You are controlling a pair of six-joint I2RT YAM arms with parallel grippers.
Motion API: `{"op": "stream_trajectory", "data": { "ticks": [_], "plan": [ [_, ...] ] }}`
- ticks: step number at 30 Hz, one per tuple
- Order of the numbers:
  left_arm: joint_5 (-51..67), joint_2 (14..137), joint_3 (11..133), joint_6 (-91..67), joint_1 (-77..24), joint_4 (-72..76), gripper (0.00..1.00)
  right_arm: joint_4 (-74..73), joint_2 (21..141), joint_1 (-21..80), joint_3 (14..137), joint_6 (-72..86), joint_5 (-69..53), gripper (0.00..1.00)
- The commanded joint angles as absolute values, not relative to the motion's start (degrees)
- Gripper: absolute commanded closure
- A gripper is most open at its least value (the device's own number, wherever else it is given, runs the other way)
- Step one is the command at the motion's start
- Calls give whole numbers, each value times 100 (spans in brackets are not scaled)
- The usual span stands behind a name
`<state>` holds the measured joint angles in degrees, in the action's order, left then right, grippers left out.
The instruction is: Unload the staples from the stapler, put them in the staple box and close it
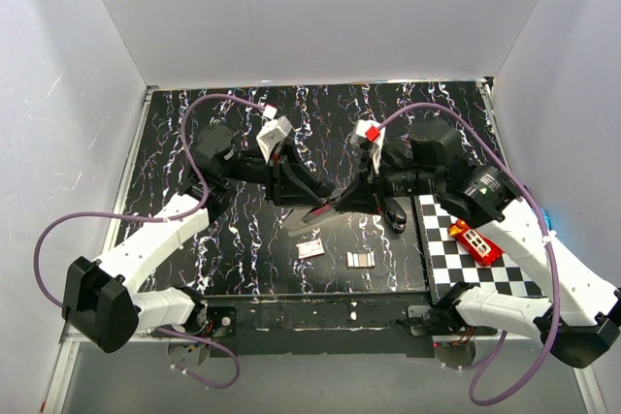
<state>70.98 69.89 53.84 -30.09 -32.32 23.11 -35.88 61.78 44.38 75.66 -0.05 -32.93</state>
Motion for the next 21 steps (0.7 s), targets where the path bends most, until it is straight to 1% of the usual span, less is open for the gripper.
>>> {"op": "stream_trajectory", "data": {
  "ticks": [1,7,15,18,19,21],
  "plan": [
    [6944,6504,5406,-3375,-3050,3198,100,-3665,5968,4447,7208,114,-3454,99],
    [6891,6442,5335,-3489,-2944,3384,100,-3525,5854,4456,6961,220,-3472,99],
    [6943,6556,5309,-3586,-2936,3472,100,-3402,5933,4456,7216,360,-3428,98],
    [6943,6565,5317,-3542,-2935,3419,100,-3401,5915,4465,7295,360,-3375,88],
    [6952,6574,5317,-3533,-2936,3402,100,-3436,5915,4456,7321,369,-3349,83],
    [6943,6592,5326,-3507,-2936,3349,100,-3472,5889,4456,7347,360,-3322,78]
  ]
}}
